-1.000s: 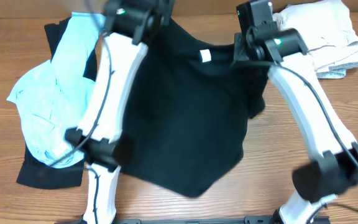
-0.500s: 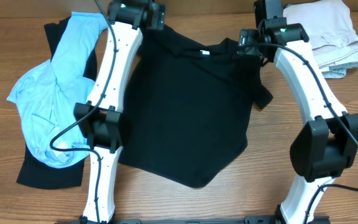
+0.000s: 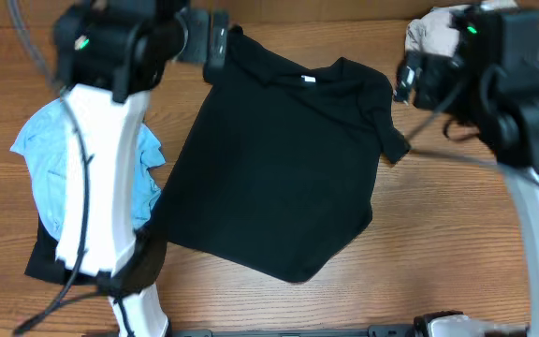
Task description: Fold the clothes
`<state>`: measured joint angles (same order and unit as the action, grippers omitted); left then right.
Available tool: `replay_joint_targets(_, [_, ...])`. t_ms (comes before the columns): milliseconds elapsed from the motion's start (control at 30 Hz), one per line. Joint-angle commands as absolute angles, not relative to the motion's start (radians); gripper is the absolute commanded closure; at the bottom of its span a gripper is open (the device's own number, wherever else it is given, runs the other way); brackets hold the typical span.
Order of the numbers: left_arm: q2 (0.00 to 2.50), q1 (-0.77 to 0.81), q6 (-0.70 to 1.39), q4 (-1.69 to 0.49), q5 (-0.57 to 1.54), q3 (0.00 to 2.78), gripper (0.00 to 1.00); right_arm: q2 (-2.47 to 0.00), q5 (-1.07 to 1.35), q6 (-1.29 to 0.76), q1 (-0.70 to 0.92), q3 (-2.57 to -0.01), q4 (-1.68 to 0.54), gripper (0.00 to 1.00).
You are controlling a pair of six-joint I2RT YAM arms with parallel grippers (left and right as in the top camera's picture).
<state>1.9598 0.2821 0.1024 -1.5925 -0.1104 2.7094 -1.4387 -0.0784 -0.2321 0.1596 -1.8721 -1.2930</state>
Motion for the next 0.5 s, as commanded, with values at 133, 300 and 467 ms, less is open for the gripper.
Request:
replay_joint_targets(133, [1.980,0.313,0.109,-1.690,0.038,2.599,0.00,-1.371,-0.057,-0.347,0.162,-1.854,-1.488,0.00])
replay_joint_targets(300, [1.980,0.359,0.130,-1.689,0.044,2.372,0.00,-1.346,-0.038,-0.372,0.162,-1.776,-1.513,0.00])
replay_joint_targets(467, [1.980,0.430,0.159,-1.645,0.064,2.033,0.00,-1.341,-0.001,-0.371,0.162,-1.650,-1.441,0.00])
